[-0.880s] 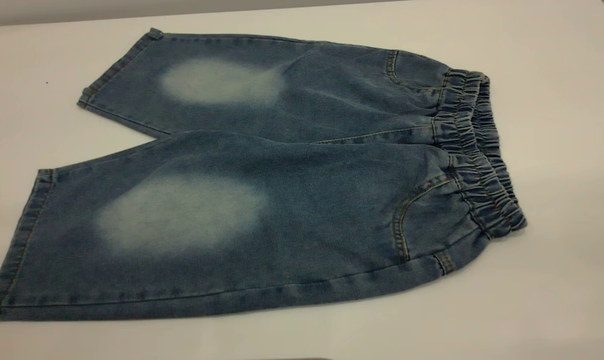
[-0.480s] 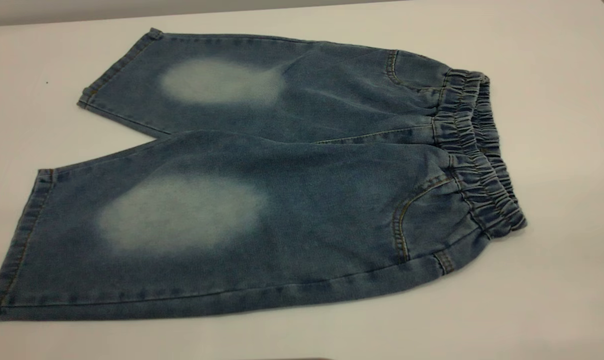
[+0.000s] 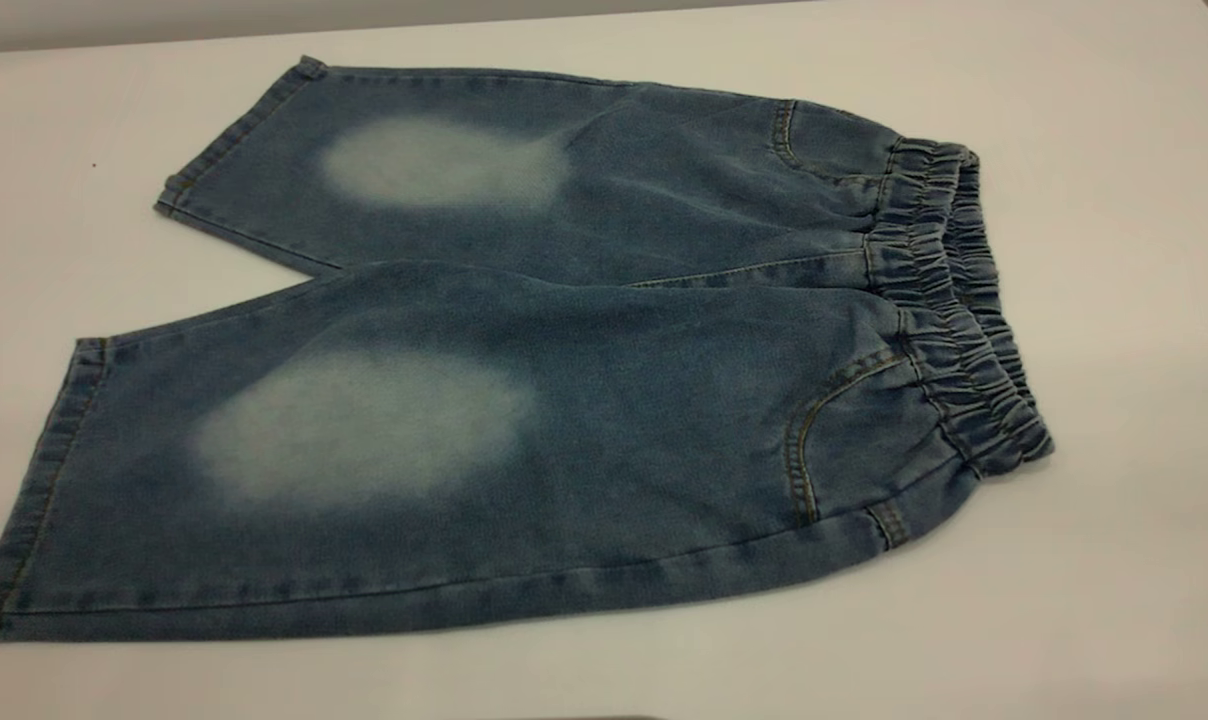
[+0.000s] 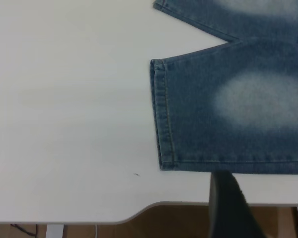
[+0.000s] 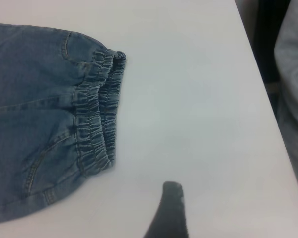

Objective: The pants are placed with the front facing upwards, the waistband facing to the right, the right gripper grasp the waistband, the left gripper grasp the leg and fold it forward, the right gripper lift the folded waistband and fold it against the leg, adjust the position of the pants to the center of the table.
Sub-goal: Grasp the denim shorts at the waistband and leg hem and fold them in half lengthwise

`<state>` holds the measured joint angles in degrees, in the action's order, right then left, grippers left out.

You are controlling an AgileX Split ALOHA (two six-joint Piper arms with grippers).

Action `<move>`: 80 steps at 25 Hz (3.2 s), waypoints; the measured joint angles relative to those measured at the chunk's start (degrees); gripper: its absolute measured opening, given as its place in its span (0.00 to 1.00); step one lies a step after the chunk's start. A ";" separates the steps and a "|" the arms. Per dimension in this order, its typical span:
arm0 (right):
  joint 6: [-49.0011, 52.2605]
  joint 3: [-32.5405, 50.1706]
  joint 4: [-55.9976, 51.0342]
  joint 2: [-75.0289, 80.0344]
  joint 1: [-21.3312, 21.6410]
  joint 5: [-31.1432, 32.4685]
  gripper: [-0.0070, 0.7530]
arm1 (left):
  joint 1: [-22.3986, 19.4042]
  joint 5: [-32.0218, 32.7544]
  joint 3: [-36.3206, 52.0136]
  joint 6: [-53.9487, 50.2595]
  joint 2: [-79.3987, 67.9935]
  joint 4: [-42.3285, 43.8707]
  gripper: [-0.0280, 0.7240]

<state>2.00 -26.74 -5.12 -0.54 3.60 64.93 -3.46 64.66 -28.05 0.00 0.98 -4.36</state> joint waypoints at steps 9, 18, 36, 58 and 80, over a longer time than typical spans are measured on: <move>0.00 0.00 0.00 0.00 0.00 0.00 0.77 | 0.00 0.00 0.00 0.00 0.00 0.00 0.46; 0.00 0.00 -0.27 0.00 0.00 0.00 0.77 | 0.00 0.00 0.00 0.00 0.00 0.00 0.46; -3.84 -1.23 -14.42 16.58 0.00 -2.05 0.77 | 0.00 -2.16 -4.14 6.42 -14.80 -1.72 0.46; -42.22 -1.83 -54.69 84.61 0.00 -26.70 0.78 | 0.05 -28.17 -5.88 36.04 -66.50 -24.89 0.75; -71.36 -7.95 -86.42 119.48 0.00 -27.43 0.77 | 12.70 -38.53 -12.07 39.89 -86.31 -27.55 0.75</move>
<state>-69.36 -34.69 -91.53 118.94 3.60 37.50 9.24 26.13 -40.13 39.89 -85.33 -31.91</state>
